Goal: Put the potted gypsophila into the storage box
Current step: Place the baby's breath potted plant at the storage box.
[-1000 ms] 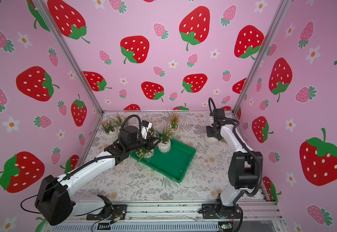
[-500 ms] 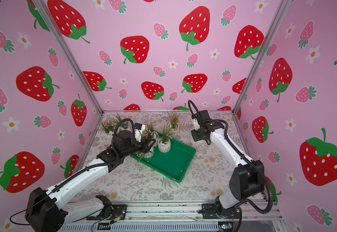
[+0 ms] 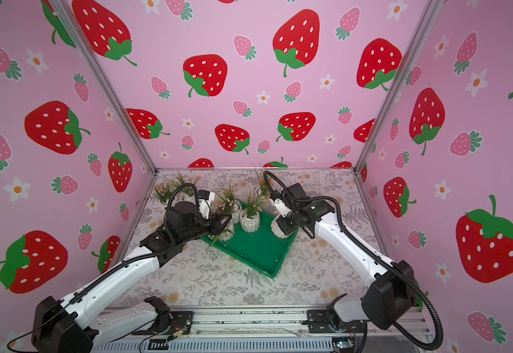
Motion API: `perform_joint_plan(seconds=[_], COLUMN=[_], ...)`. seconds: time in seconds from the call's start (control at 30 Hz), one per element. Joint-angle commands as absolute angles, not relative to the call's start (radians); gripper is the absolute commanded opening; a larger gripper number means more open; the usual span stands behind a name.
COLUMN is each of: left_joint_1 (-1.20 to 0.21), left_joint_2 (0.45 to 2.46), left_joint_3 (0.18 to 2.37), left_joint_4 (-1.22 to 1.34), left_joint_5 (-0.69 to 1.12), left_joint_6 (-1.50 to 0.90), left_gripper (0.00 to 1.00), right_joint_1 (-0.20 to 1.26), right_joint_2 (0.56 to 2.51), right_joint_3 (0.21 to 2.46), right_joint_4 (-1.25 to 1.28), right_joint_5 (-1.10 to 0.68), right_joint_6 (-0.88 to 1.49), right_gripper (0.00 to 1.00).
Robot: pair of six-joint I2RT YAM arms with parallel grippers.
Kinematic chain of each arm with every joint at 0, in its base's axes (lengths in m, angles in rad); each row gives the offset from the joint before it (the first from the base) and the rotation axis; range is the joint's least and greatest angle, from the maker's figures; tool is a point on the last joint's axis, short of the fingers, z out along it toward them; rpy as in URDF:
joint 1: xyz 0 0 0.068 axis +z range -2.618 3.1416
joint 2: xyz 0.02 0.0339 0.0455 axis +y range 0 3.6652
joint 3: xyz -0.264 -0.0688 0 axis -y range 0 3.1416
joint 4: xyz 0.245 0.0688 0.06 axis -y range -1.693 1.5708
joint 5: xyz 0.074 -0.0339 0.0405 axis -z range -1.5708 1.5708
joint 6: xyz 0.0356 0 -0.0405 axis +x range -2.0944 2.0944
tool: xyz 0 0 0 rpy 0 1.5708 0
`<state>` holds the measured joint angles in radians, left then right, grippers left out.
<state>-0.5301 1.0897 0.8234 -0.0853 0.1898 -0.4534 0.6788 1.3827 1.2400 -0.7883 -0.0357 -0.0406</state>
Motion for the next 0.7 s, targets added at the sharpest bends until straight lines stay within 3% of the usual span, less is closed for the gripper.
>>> perform_joint_plan(seconds=[0.0,0.37,0.67], left_joint_1=[-0.517,-0.476,-0.417], left_joint_2=[1.054,0.947,0.903], left_joint_3=[0.806,0.754,0.753], left_joint_4=[-0.15,-0.229,-0.312], left_joint_5=[0.159,0.143,0.127], left_joint_6=[-0.479,-0.497,-0.505], left_gripper=[0.41,0.41,0.41], right_joint_1=[0.734,0.923,1.062], right_joint_2=[1.342,1.425,1.554], right_joint_3=[1.24,1.248,1.301], right_joint_4=[-0.761,-0.661,-0.574], right_joint_5=[-0.035,0.068,0.262], right_joint_6=[-0.098,-0.165,-0.2], right_gripper=[0.0,0.0,0.0])
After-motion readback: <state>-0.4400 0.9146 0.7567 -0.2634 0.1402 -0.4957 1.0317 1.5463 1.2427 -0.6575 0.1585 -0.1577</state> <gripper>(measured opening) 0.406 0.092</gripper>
